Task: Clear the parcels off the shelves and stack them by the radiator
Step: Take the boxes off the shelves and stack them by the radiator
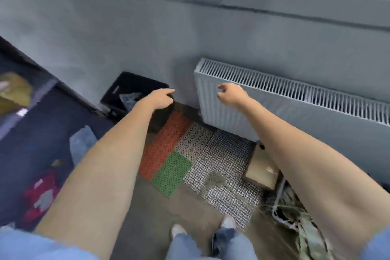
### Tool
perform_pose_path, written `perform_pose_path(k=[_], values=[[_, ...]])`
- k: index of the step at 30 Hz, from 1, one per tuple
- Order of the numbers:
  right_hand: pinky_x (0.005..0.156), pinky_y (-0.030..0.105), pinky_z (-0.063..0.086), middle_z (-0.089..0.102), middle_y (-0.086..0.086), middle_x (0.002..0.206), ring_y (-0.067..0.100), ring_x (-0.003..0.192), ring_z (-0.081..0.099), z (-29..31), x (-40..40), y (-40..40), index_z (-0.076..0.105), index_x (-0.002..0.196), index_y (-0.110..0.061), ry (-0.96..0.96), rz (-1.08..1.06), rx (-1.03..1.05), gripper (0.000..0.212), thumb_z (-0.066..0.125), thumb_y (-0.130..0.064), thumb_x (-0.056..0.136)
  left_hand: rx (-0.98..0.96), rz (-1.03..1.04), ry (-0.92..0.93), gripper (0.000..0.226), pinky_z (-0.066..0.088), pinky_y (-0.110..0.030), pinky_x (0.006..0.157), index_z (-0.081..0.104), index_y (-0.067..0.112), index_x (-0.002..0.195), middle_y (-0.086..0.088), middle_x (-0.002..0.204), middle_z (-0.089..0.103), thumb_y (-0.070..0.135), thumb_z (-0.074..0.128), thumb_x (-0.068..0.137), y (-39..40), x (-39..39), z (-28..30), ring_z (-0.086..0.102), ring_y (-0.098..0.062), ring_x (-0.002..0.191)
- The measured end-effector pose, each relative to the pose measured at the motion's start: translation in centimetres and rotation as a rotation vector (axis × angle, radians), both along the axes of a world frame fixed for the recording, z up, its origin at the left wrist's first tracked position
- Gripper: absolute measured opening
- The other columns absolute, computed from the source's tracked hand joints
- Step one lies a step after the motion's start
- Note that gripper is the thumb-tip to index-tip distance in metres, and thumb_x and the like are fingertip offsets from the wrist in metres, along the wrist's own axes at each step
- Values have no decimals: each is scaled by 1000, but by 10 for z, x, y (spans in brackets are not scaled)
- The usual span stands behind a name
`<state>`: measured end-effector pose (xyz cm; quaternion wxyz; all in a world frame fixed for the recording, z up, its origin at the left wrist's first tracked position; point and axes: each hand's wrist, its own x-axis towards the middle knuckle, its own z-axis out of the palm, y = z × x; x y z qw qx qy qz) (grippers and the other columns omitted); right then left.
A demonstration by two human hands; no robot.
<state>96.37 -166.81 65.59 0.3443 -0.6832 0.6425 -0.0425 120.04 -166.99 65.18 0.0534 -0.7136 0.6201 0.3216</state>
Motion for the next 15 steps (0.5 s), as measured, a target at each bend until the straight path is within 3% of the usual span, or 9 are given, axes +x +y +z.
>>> perform_pose_path(k=[2, 5, 7, 10, 15], values=[[102, 34, 41, 55, 17, 133, 29, 125, 50, 39, 38, -6, 56, 124, 0, 24, 93, -70, 38, 46, -13, 91, -52, 82, -6, 50, 34, -27, 105, 38, 24, 142, -9, 144, 44, 15, 45, 94, 19, 43, 41, 44, -26, 128], [83, 31, 46, 61, 21, 103, 30, 101, 59, 95, 112, 1, 64, 88, 1, 60, 227, -139, 23, 44, -10, 88, -115, 166, -18, 50, 31, -32, 111, 35, 25, 143, -7, 148, 38, 16, 43, 95, 62, 109, 93, 39, -26, 133], [88, 33, 48, 62, 17, 110, 30, 102, 59, 130, 174, 16, 62, 97, -1, 32, 315, -184, 25, 42, -12, 89, -141, 225, -30, 49, 32, -30, 106, 34, 24, 144, -4, 151, 33, 16, 42, 96, 101, 159, 126, 36, -24, 135], [98, 33, 42, 57, 13, 129, 30, 119, 53, 178, 280, 61, 59, 121, -4, -25, 467, -248, 34, 42, -14, 93, -194, 335, -78, 49, 33, -28, 105, 34, 18, 144, -5, 151, 33, 15, 44, 96, 180, 241, 169, 37, -23, 135], [97, 30, 37, 52, 11, 135, 28, 123, 48, 234, 453, 177, 52, 130, -4, -115, 806, -332, 37, 38, -13, 97, -253, 553, -243, 47, 32, -31, 107, 36, 17, 143, -3, 152, 32, 20, 43, 97, 341, 380, 240, 36, -24, 135]])
